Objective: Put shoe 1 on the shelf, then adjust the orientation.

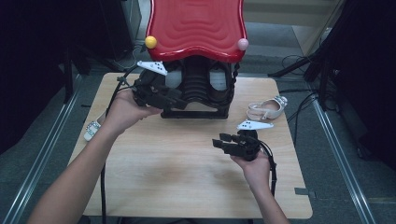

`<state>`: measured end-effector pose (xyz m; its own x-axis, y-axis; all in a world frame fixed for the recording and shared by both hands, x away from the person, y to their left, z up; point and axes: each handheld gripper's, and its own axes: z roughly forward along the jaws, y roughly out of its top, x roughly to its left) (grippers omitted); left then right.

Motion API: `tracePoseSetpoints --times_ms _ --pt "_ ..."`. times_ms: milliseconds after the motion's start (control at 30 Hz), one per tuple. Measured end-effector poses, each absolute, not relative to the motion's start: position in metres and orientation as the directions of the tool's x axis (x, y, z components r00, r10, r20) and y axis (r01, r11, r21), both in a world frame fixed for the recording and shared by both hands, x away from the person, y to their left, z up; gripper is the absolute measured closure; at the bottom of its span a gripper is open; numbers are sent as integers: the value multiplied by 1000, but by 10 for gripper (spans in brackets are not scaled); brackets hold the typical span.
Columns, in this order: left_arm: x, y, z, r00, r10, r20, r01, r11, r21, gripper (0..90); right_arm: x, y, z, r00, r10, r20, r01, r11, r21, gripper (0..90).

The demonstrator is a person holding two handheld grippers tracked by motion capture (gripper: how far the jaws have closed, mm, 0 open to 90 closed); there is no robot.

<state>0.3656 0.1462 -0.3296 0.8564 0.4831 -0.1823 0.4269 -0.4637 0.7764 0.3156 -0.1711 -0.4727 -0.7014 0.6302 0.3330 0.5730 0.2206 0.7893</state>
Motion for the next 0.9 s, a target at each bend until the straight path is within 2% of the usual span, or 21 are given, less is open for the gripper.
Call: tracePoseSetpoints --times_ms 400,900 --pt "340 166 -375 829 515 -218 467 -422 777 424 307 -190 -476 -677 651 343 584 192 789 523" --pt "325 197 -422 784 565 -259 531 -393 751 419 309 -191 -486 -681 660 317 586 232 776 515"
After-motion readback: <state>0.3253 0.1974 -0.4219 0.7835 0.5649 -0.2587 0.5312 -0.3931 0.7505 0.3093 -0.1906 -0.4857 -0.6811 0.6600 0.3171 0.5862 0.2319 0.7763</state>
